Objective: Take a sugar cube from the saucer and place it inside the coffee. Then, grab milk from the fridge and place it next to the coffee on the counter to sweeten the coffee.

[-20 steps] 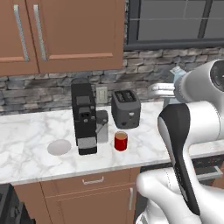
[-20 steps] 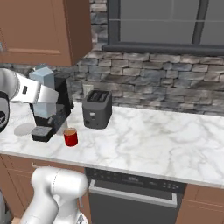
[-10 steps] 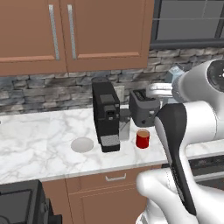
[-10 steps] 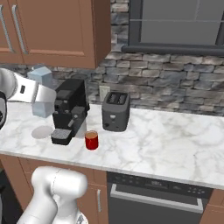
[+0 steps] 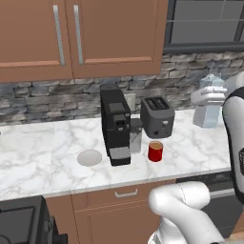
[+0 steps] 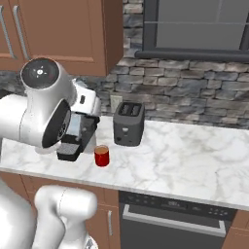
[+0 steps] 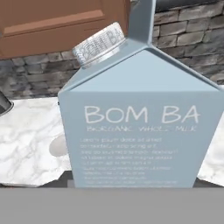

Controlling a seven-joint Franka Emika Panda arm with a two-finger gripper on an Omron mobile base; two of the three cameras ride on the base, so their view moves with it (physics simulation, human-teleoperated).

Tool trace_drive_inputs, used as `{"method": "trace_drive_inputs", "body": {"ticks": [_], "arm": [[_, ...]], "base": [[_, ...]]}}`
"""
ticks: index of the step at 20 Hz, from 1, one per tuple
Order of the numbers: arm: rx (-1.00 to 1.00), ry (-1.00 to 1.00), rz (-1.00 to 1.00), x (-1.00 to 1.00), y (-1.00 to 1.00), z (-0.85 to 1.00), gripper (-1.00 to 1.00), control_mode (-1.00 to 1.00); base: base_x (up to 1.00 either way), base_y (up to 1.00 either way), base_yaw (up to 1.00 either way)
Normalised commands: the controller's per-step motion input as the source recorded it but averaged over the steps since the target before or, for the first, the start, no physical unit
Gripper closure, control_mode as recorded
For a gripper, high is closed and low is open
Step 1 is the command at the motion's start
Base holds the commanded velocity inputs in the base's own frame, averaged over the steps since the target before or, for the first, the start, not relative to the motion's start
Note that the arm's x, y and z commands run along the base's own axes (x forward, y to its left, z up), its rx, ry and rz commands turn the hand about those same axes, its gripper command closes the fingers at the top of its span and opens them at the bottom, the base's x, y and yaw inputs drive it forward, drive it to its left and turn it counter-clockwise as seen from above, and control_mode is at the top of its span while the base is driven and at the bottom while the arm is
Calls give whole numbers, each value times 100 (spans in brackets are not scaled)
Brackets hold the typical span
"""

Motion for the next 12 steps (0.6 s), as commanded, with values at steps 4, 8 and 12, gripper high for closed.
{"method": "trace_drive_inputs", "body": {"ticks": [4,8,12], "arm": [[4,10,55,3,-84,-18,100,-100],[1,5,54,3,-46,-30,100,-100],[5,3,40,13,-17,-31,100,-100]], "base": [[0,0,0],[0,0,0],[0,0,0]]}}
